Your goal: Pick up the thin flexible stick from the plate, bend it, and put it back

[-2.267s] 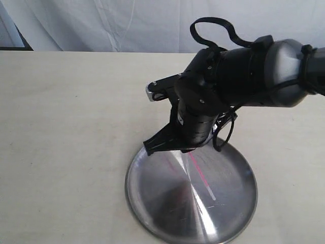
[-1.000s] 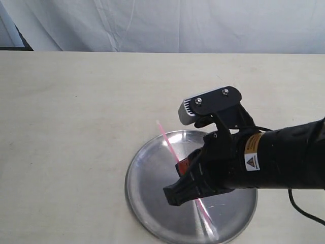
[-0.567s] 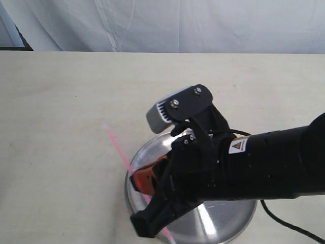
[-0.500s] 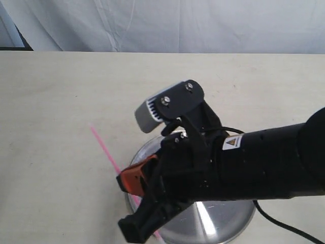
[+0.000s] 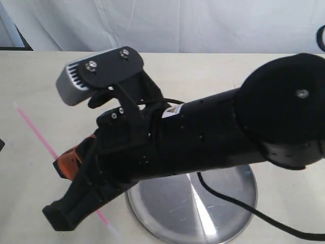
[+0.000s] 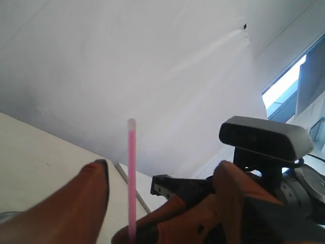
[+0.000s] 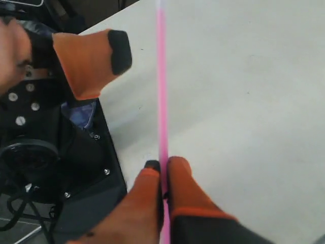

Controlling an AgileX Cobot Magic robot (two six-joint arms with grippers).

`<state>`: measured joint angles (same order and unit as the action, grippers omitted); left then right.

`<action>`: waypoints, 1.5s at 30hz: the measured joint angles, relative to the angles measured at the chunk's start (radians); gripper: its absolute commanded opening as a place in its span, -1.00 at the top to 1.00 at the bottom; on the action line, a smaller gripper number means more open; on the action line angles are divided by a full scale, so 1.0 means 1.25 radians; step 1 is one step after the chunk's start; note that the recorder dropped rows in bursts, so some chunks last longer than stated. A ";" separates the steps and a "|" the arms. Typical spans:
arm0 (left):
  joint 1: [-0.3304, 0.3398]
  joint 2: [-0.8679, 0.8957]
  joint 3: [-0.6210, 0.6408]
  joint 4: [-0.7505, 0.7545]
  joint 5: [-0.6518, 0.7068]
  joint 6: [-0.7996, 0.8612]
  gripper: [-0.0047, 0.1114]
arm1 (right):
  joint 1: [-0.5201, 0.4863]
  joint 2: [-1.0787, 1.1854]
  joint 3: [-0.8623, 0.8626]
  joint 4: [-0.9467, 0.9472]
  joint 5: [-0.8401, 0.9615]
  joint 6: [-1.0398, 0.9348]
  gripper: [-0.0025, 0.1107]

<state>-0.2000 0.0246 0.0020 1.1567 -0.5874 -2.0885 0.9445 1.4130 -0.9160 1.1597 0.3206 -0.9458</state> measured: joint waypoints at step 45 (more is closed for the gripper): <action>0.000 -0.001 -0.004 0.231 -0.012 0.021 0.91 | 0.100 0.039 -0.114 -0.013 0.049 -0.039 0.97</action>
<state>-0.2000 0.0228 -0.0031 1.4459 -0.6021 -2.0625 1.0694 1.4618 -1.0579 1.1437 0.3823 -0.9952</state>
